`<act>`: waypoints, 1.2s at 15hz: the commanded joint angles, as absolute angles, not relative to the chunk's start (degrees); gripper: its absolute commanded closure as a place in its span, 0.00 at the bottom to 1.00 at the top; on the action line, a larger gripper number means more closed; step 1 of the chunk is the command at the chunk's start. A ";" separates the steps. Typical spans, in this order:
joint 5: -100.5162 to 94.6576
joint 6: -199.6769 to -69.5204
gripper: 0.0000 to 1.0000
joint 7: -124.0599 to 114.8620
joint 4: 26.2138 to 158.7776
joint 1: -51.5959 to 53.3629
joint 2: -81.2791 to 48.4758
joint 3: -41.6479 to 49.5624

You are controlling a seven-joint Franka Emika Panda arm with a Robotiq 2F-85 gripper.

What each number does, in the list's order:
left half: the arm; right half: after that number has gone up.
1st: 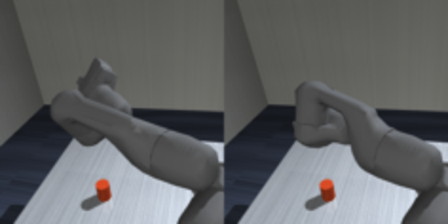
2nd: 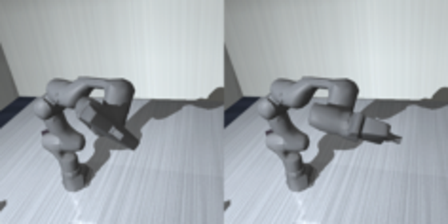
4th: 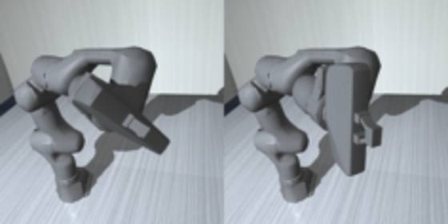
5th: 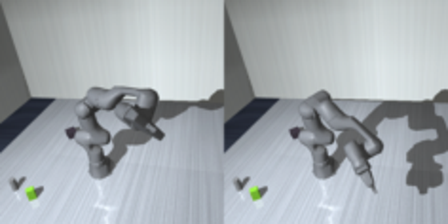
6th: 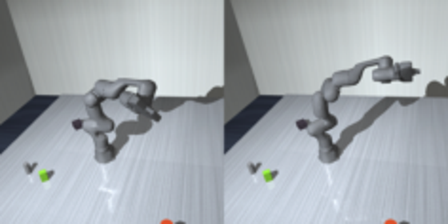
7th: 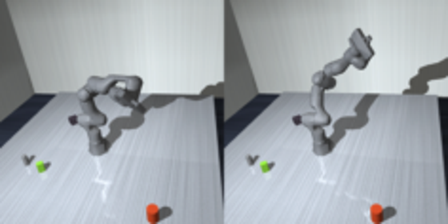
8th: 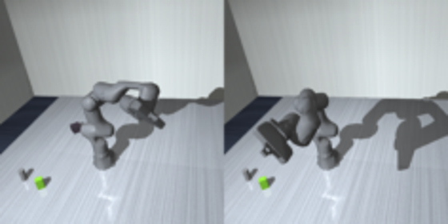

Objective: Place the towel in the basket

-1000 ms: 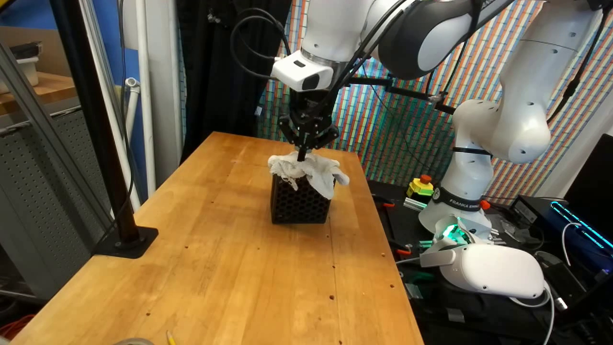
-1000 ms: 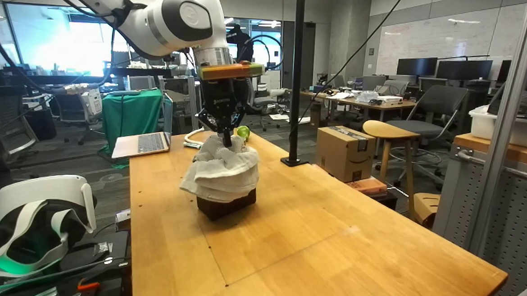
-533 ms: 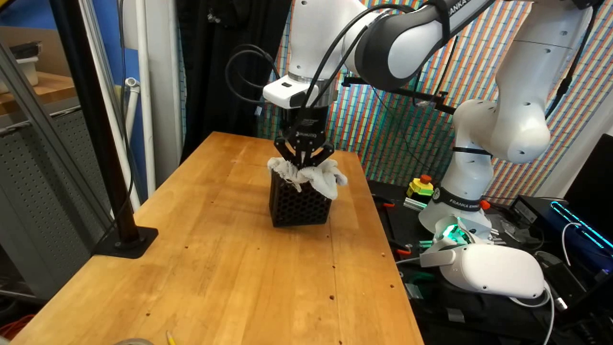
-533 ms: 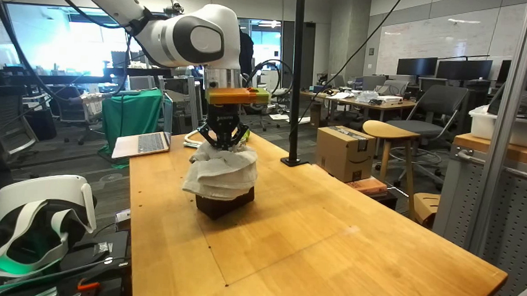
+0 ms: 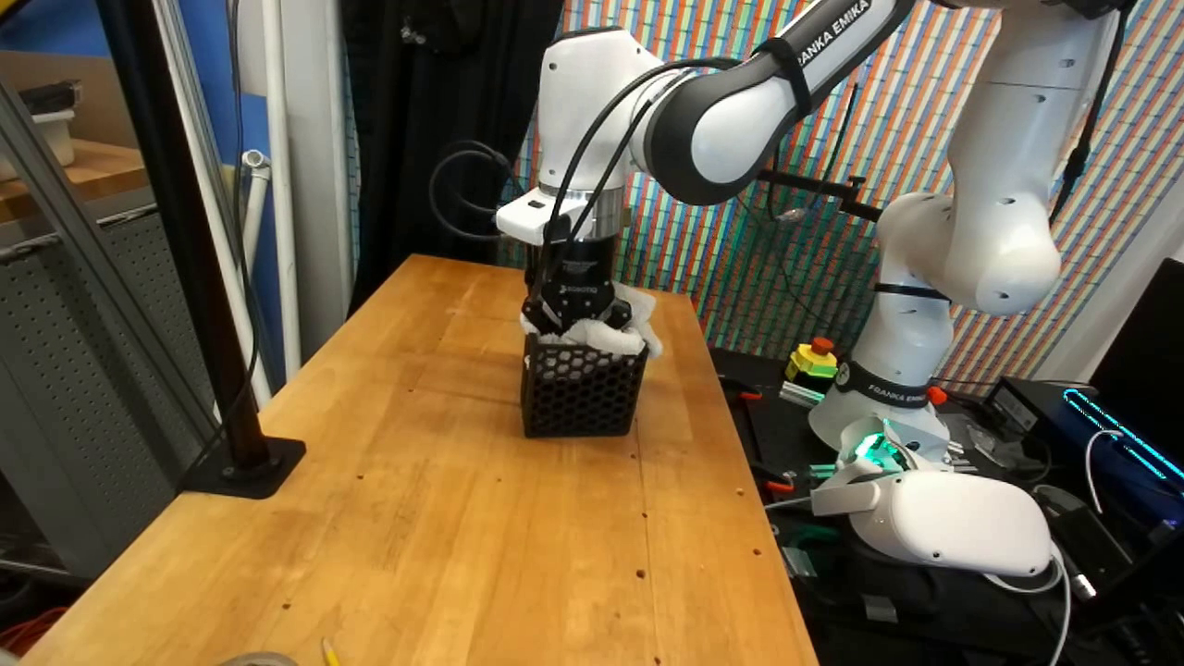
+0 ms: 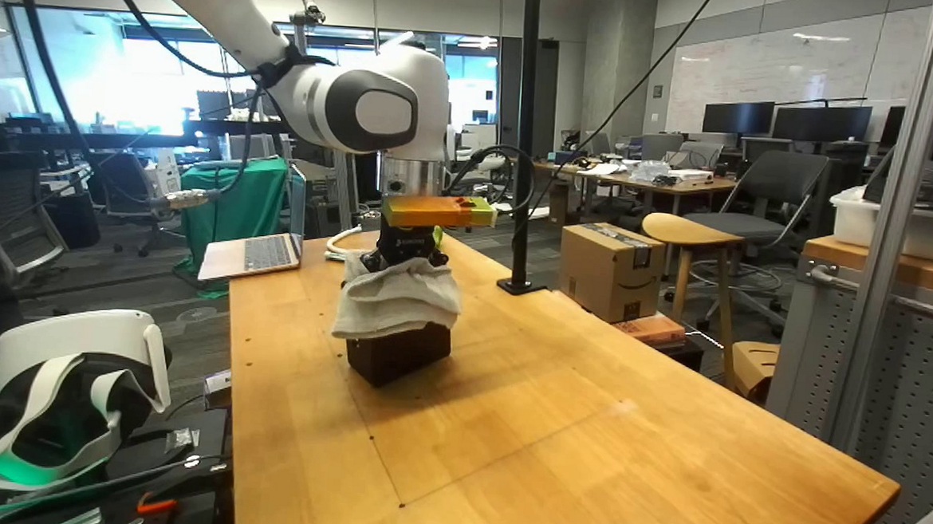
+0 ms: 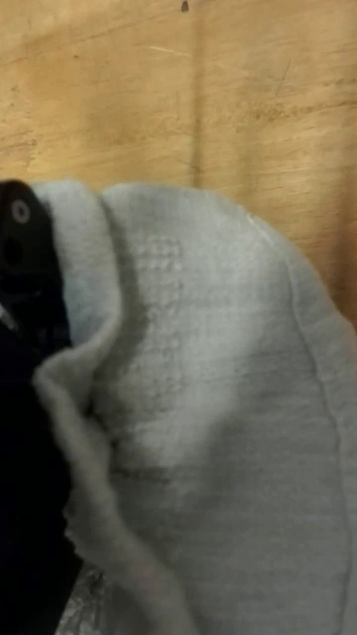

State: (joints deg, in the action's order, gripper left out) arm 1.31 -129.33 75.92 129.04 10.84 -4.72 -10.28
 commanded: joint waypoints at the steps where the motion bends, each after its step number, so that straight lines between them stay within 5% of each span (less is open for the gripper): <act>1: 0.38 -131.84 0.95 76.66 128.52 9.97 -9.85 -10.43; 7: -3.34 -129.87 0.92 73.50 127.17 10.74 -8.14 -10.77; 8: -4.64 -129.61 0.69 72.71 127.09 11.00 -7.32 -11.01; 12: -10.65 -128.12 0.54 67.75 126.64 12.59 -3.71 -12.49; 18: -16.62 -124.99 0.08 61.63 126.02 14.57 0.95 -14.70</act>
